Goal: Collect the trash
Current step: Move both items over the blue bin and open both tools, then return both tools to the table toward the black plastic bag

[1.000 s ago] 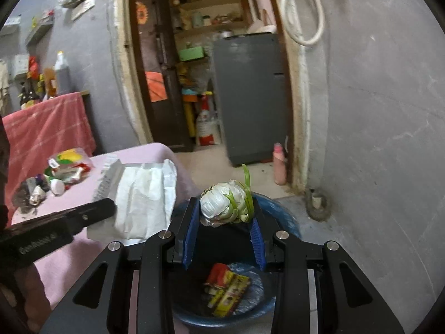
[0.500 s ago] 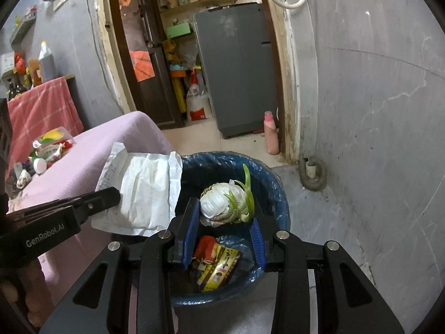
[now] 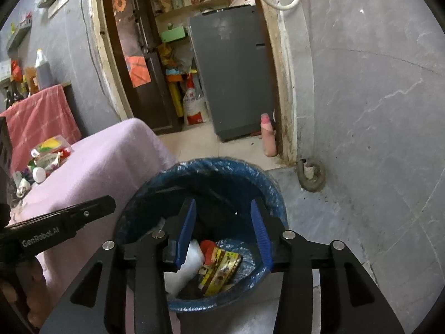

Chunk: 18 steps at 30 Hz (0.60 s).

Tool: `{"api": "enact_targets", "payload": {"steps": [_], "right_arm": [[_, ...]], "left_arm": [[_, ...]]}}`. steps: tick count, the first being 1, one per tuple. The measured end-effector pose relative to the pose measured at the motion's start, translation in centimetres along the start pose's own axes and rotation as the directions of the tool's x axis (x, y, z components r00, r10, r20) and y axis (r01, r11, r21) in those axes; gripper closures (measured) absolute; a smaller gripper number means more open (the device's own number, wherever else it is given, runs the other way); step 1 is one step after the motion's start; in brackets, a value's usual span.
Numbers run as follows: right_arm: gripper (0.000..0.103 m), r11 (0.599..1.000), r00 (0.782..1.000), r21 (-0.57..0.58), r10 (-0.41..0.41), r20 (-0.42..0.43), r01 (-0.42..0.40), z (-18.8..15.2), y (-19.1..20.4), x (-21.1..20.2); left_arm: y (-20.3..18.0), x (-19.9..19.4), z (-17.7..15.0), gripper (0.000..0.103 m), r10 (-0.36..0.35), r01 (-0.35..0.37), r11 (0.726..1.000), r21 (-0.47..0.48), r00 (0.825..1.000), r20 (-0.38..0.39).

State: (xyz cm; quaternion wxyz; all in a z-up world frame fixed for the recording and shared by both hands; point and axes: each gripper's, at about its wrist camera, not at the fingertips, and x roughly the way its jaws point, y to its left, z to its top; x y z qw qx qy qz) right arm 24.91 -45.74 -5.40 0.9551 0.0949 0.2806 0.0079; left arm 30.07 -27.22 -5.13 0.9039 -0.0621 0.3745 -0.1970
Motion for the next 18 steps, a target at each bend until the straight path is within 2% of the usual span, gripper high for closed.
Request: {"api": "enact_targets", "payload": {"steps": [2,6,8,10,11,13,15,18], "right_arm": [[0.060,1.000,1.000,-0.003,-0.007,0.024,0.007,0.3,0.1,-0.6],[0.052,1.000,0.997,-0.008,-0.013,0.076,0.014,1.3,0.5,-2.0],[0.046,1.000,0.994,-0.009,-0.017,0.110,0.018,1.9,0.8,-2.9],[0.046,1.000,0.989,-0.008,-0.009,0.145,0.011,2.5,1.2,-3.7],[0.044,1.000,0.987,-0.009,-0.011,0.161,0.013,2.8,1.4,-4.1],[0.037,1.000,0.980,-0.006,-0.005,0.199,0.006,3.4,2.0,-4.9],[0.028,1.000,0.974,-0.007,0.005,0.228,-0.004,3.9,2.7,-5.6],[0.019,1.000,0.965,-0.018,0.029,0.259,-0.025,4.5,4.0,-6.3]], "left_arm": [[0.0,-0.6,0.2,0.086,0.004,-0.004,1.000,0.005,1.000,0.020],[0.1,-2.5,0.8,0.070,0.020,-0.021,1.000,0.008,0.996,0.085],[0.4,-3.6,1.1,0.066,0.028,-0.028,1.000,-0.001,0.993,0.119],[0.9,-4.7,1.4,0.056,0.042,-0.042,0.999,-0.006,0.988,0.146],[1.2,-5.3,1.5,0.048,0.055,-0.054,0.999,-0.009,0.985,0.164],[1.8,-6.7,1.5,0.040,0.077,-0.075,0.997,-0.016,0.976,0.201],[2.6,-7.9,1.7,0.024,0.100,-0.097,0.995,-0.023,0.968,0.232],[3.8,-9.6,1.8,0.012,0.145,-0.139,0.989,-0.041,0.951,0.273]]}}
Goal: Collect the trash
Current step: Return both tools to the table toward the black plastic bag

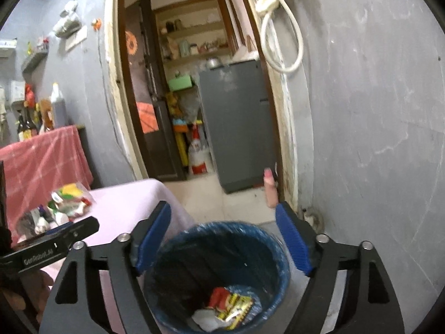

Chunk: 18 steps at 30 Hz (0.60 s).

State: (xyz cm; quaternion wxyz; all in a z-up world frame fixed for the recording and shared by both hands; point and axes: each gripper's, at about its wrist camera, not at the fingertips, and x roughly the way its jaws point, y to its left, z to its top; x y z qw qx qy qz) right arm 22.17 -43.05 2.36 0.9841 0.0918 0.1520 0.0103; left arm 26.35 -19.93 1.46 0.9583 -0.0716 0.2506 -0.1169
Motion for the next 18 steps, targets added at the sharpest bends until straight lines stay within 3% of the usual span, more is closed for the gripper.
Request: {"api": "enact_targets", "payload": {"steps": [5,11,18], "right_arm": [[0.000,0.999,0.998,-0.018,0.044,0.035,-0.043,0.6,2.4,-0.6],[0.000,0.992,0.992,-0.056,0.112,0.049,-0.109,0.5,6.2,-0.8],[0.000,0.979,0.982,-0.084,0.187,0.032,-0.184,0.3,10.4,-0.2]], "left_arm": [[2.4,-2.2,0.7,0.006,0.055,-0.055,0.998,-0.012,0.997,0.058],[5.9,-4.7,0.7,0.006,0.115,-0.113,0.993,-0.027,0.989,0.095],[10.9,-7.3,0.7,0.006,0.227,-0.220,0.973,-0.071,0.967,0.117]]}}
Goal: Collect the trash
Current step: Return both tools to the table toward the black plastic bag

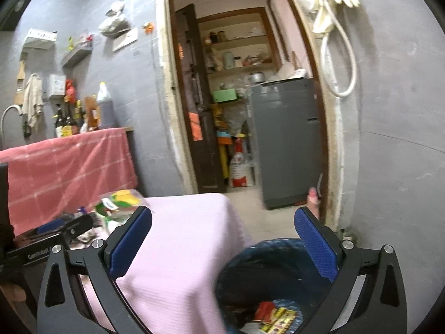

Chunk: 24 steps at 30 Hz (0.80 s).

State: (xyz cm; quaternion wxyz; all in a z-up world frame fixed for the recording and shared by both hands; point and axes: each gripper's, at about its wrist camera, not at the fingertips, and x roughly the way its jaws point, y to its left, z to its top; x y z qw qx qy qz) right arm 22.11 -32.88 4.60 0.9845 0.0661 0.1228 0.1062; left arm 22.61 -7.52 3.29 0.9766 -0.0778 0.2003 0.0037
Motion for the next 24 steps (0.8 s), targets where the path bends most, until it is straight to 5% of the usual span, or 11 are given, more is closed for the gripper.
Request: {"api": "enact_targets", "payload": {"steps": [12,24], "right_arm": [[0.000,0.992,0.992,-0.063,0.106,-0.061,-0.110,0.5,7.6,3.6],[0.000,0.970,0.959,-0.076,0.215,-0.185,-0.232,-1.2,14.2,9.3]], "left_arm": [[10.1,-1.7,1.1,0.006,0.176,-0.175,0.984,-0.041,0.984,0.018],[16.0,1.4,0.7,0.006,0.216,-0.222,0.974,-0.034,0.968,-0.130]]}}
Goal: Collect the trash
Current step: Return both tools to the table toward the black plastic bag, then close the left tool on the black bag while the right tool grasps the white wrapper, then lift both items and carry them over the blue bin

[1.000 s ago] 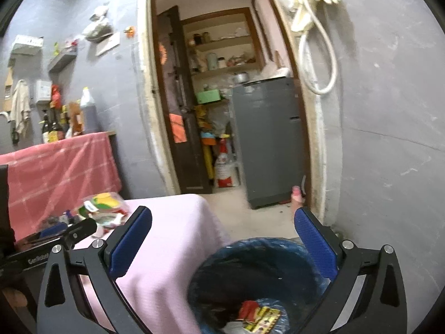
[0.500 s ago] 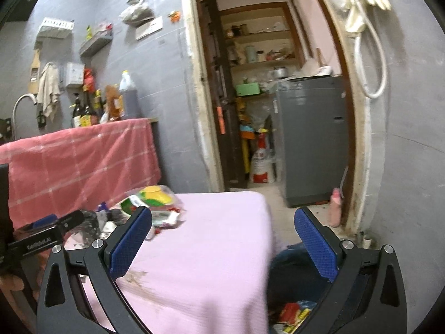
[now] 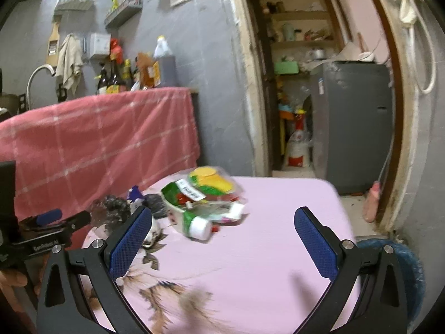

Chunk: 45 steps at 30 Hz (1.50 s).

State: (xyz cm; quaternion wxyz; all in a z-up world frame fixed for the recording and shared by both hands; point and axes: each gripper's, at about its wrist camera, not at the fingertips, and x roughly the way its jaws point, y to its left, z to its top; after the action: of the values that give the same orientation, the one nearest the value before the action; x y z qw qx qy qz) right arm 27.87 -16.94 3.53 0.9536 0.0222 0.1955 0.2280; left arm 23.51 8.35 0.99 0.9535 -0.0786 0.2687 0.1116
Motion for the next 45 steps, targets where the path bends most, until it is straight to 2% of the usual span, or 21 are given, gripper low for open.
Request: {"api": "enact_targets", "payload": {"steps": [4,7,9,13,17,21,23,31,34,37,38,41,45], "right_arm": [[0.002,0.999,0.998,-0.002,0.042,-0.055,-0.042,-0.2,1.3,2.3],[0.014,0.996,0.991,-0.017,0.080,-0.104,-0.082,-0.2,2.3,3.8],[0.024,0.994,0.985,-0.022,0.102,-0.141,-0.106,-0.3,2.7,4.7],[0.035,0.988,0.967,-0.020,0.149,-0.208,-0.156,-0.5,3.7,6.8],[0.049,0.982,0.950,-0.015,0.178,-0.257,-0.188,-0.5,4.6,8.5],[0.054,0.975,0.928,-0.035,0.196,-0.318,-0.218,-0.8,6.3,10.4],[0.055,0.974,0.918,-0.050,0.189,-0.349,-0.220,-1.0,7.0,11.2],[0.056,0.974,0.887,-0.039,0.187,-0.423,-0.224,-1.5,8.2,13.4],[0.057,0.973,0.875,-0.011,0.201,-0.441,-0.229,-1.6,8.1,14.1],[0.068,0.970,0.863,0.017,0.223,-0.454,-0.242,-1.7,8.0,14.4],[0.074,0.968,0.858,0.027,0.232,-0.457,-0.248,-1.8,7.8,14.2],[0.081,0.966,0.859,0.056,0.249,-0.447,-0.251,-1.8,7.4,13.8],[0.086,0.970,0.882,0.050,0.238,-0.408,-0.239,-1.7,7.1,12.1]], "left_arm": [[0.7,1.4,0.3,0.007,-0.046,0.045,0.999,-0.009,0.998,-0.034],[0.9,2.0,0.7,0.010,-0.084,0.084,0.996,-0.015,0.995,-0.051],[1.2,2.7,1.0,0.021,-0.104,0.103,0.995,-0.019,0.992,-0.069],[1.5,3.9,1.3,0.034,-0.140,0.138,0.990,-0.025,0.984,-0.108],[2.3,5.0,1.5,0.049,-0.197,0.190,0.980,-0.059,0.967,-0.160],[3.1,5.7,1.6,0.067,-0.240,0.225,0.969,-0.099,0.949,-0.202],[3.5,6.0,1.6,0.072,-0.261,0.238,0.963,-0.124,0.939,-0.223],[4.7,6.1,1.7,0.081,-0.308,0.269,0.947,-0.175,0.916,-0.259],[5.1,6.1,1.7,0.089,-0.324,0.282,0.941,-0.185,0.908,-0.267],[4.9,6.3,1.8,0.101,-0.336,0.293,0.938,-0.186,0.901,-0.273],[4.8,6.2,1.8,0.101,-0.337,0.296,0.937,-0.184,0.901,-0.271],[4.4,5.6,1.8,0.103,-0.328,0.291,0.941,-0.171,0.910,-0.253],[3.7,4.3,1.5,0.103,-0.307,0.281,0.950,-0.138,0.924,-0.228]]}}
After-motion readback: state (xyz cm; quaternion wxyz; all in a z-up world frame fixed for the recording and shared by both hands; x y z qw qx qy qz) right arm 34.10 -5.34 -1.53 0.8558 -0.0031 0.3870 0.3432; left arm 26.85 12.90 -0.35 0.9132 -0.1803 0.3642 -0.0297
